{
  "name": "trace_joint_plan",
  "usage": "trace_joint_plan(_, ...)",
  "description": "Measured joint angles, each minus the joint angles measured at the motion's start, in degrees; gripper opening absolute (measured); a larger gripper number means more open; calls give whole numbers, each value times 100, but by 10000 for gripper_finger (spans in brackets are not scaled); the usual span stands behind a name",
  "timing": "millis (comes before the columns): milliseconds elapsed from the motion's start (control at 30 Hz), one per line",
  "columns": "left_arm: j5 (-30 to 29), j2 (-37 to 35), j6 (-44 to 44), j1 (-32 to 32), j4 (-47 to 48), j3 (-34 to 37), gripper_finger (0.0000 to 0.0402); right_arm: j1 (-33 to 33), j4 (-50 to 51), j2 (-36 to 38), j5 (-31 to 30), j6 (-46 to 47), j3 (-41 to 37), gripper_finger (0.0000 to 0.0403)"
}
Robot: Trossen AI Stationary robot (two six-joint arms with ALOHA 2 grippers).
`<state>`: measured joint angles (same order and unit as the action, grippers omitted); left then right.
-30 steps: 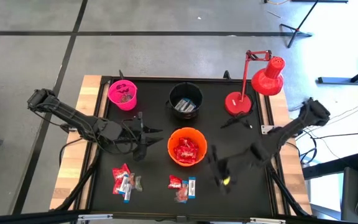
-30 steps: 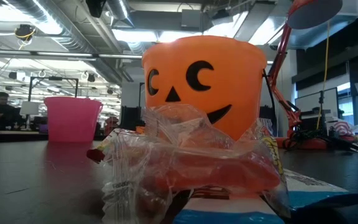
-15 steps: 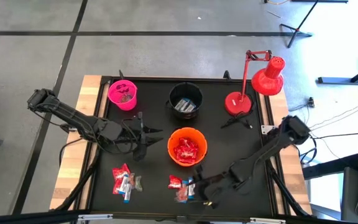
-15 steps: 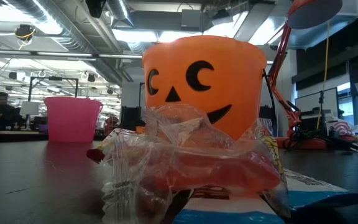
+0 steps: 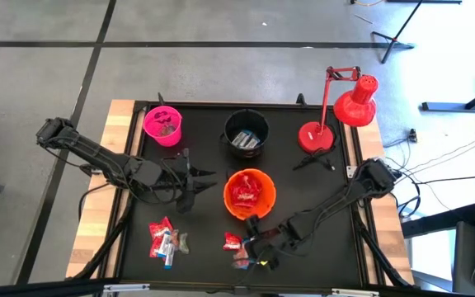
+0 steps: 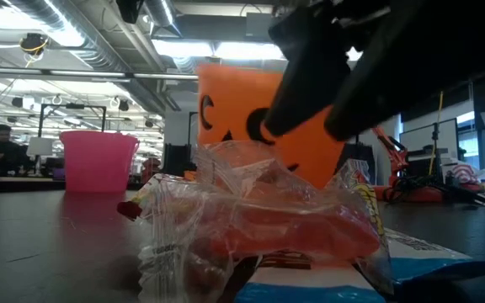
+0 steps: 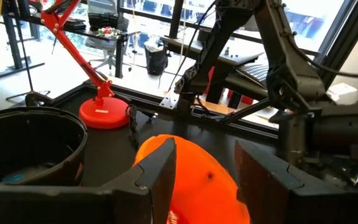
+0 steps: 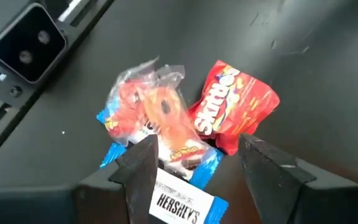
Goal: Sort candy
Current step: Put the orange gummy into the pink bucket
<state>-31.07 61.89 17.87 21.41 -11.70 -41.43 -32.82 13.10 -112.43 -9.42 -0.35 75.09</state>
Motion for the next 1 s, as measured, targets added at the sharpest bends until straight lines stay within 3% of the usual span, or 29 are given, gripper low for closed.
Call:
trace_joint_plan(267, 0, 0, -30, 0, 7, 0, 153, -20, 117, -38, -153, 2, 50, 220)
trace_joint_plan(633, 2, 0, -39, 0, 11, 0, 153, -20, 1031, -22, -316, -54, 834, 220)
trace_joint_plan(1000, -128, 0, -44, -1, 11, 0, 153, -254, 1217, -59, -547, -1213, 1313, 220)
